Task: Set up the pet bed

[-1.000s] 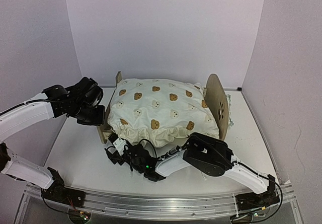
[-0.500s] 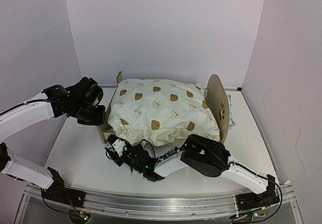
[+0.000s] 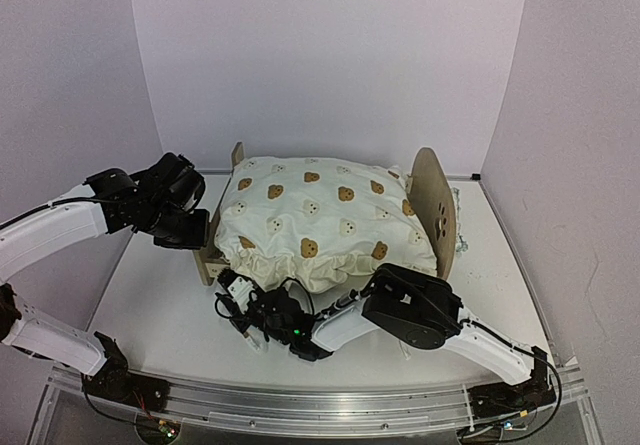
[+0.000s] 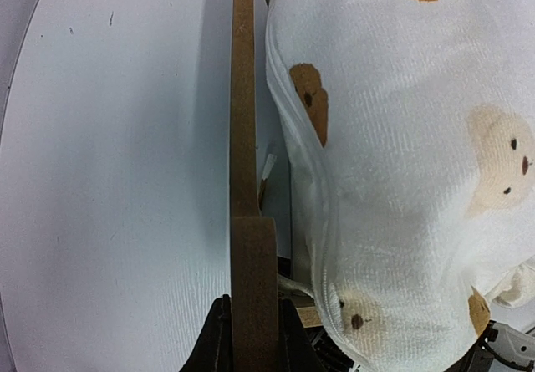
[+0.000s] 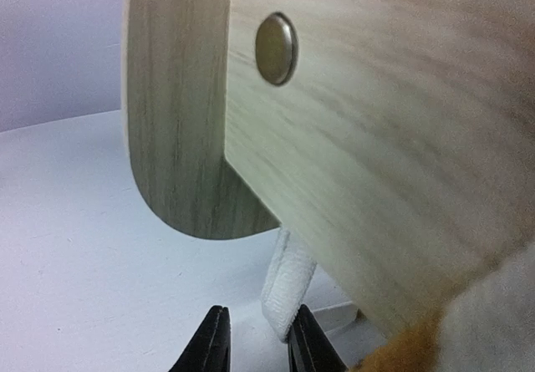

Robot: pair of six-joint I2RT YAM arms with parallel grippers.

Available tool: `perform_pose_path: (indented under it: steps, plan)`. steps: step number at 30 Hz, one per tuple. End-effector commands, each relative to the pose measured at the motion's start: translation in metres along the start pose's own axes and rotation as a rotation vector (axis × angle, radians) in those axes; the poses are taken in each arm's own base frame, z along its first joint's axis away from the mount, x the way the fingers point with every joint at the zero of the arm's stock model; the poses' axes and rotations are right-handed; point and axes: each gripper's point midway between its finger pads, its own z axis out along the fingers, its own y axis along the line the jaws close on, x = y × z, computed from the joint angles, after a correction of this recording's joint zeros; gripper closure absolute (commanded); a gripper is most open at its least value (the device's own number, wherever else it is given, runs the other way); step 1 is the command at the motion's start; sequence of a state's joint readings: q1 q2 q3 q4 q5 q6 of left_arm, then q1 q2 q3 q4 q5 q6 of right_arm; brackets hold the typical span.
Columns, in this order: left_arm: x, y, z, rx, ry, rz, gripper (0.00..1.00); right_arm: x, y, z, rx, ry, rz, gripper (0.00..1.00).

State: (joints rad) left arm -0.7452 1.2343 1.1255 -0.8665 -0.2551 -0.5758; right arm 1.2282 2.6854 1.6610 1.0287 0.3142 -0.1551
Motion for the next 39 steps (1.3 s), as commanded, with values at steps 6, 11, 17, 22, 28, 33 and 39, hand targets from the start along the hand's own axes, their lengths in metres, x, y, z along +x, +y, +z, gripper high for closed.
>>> perform_pose_path:
  steps: [6, 11, 17, 22, 28, 33, 39]
  plan:
    - [-0.065, -0.059, -0.051, 0.307, -0.228, -0.081, 1.0, -0.036, -0.004, 0.007, 0.019, -0.07, 0.024, 0.94]
    - [-0.062, -0.057, -0.049, 0.301, -0.227, -0.078, 1.0, -0.038, 0.001, -0.002, 0.011, -0.058, 0.026, 1.0]
    - [-0.058, -0.055, -0.044, 0.303, -0.236, -0.074, 1.0, -0.047, 0.015, -0.027, -0.036, -0.015, 0.1, 1.0]
    - [-0.052, -0.053, -0.038, 0.313, -0.251, -0.061, 1.0, -0.046, 0.022, -0.044, -0.048, 0.026, 0.168, 1.0]
    - [-0.043, -0.051, -0.026, 0.312, -0.25, -0.062, 1.0, -0.051, 0.041, -0.052, -0.134, 0.072, 0.236, 1.0]
    - [-0.037, -0.045, -0.02, 0.301, -0.26, -0.068, 1.0, -0.062, 0.046, -0.06, -0.157, 0.091, 0.291, 1.0]
    - [-0.025, -0.04, -0.01, 0.299, -0.256, -0.074, 1.0, -0.071, 0.044, -0.065, -0.153, 0.153, 0.375, 1.0]
